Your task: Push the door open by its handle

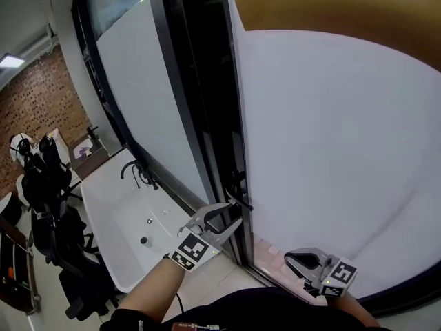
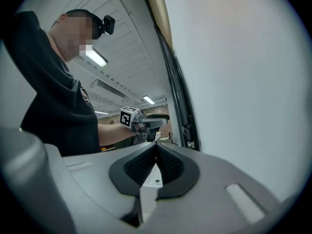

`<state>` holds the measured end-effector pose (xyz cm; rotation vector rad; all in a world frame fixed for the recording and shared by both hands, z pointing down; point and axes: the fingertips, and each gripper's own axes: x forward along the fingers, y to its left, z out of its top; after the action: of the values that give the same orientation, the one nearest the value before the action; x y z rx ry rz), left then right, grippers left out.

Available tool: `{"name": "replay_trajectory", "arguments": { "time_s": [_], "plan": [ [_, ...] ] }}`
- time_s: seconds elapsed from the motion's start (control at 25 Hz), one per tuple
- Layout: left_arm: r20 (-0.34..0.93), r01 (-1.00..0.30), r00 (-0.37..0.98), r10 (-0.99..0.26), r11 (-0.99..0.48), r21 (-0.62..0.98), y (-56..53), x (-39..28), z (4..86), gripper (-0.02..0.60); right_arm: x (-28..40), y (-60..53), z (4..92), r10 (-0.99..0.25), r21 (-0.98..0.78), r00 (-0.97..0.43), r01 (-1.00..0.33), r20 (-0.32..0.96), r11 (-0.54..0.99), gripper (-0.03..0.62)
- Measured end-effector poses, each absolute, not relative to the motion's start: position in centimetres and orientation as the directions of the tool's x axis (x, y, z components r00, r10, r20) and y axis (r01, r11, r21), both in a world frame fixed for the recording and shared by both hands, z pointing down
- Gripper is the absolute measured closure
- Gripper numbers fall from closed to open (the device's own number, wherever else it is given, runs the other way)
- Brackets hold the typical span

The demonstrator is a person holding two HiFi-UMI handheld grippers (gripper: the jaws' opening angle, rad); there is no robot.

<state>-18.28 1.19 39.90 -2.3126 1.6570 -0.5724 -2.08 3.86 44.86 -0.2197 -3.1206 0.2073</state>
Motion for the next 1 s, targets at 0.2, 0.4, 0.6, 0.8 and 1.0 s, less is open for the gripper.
{"name": "replay_trajectory", "arguments": {
  "time_s": [0.2, 0.4, 0.6, 0.8, 1.0],
  "plan": [
    [0.431, -0.499, 0.297, -0.852, -0.523, -0.691, -2.0, -19.1, 44.2, 0.411, -5.3, 2.0, 45.6, 0.069, -0.123, -0.998, 0.068, 0.005, 0.99, 0.594],
    [0.531, -0.316, 0.321, -0.785, -0.617, -0.721, -4.3, -19.6, 46.5, 0.411, -6.7, 2.2, 45.5, -0.001, -0.115, -1.0, -0.002, 0.008, 0.993, 0.594],
    [0.59, -0.134, 0.299, -0.75, -0.645, -0.752, -5.9, -18.4, 48.3, 0.416, -6.5, 1.1, 45.0, -0.086, -0.126, -0.996, -0.083, -0.016, 0.989, 0.594],
    [0.654, 0.008, 0.232, -0.72, -0.671, -0.741, -5.5, -18.2, 49.4, 0.475, -6.2, 0.7, 45.5, -0.099, -0.132, -0.995, -0.096, -0.018, 0.987, 0.594],
    [0.644, 0.115, 0.1, -0.758, -0.634, -0.765, -5.4, -18.4, 50.1, 0.495, -6.3, 0.9, 45.6, -0.07, -0.138, -0.997, -0.066, -0.022, 0.988, 0.594]
  ]
}}
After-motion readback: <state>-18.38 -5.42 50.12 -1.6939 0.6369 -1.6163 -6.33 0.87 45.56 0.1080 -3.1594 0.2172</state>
